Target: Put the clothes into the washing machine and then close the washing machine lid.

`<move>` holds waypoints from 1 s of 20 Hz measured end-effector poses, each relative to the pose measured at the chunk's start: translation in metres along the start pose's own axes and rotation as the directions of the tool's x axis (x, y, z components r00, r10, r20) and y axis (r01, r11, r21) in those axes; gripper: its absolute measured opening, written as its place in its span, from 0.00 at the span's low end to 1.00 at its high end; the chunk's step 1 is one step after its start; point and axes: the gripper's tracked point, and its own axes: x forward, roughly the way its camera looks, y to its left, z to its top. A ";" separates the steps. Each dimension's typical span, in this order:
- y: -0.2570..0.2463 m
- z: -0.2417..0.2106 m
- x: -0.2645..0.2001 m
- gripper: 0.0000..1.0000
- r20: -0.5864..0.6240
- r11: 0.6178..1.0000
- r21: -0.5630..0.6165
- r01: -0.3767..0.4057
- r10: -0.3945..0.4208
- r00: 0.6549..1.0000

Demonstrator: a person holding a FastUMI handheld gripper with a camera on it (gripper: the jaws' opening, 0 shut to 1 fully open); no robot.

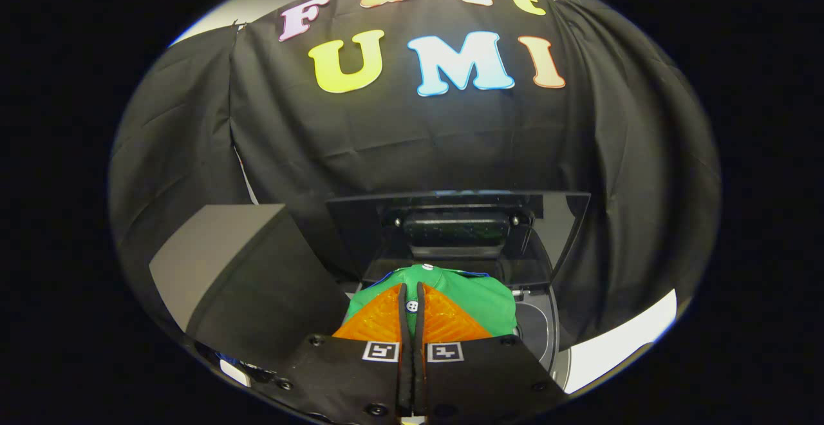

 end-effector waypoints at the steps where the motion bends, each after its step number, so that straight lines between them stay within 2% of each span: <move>1: -0.006 -0.009 0.008 0.02 -0.014 1.000 -0.002 0.011 -0.011 1.000; 9: -0.039 -0.071 0.063 0.02 -0.154 0.998 0.024 0.066 -0.062 0.986; 20: -0.055 -0.129 0.105 0.02 -0.301 0.993 0.047 0.110 -0.091 0.949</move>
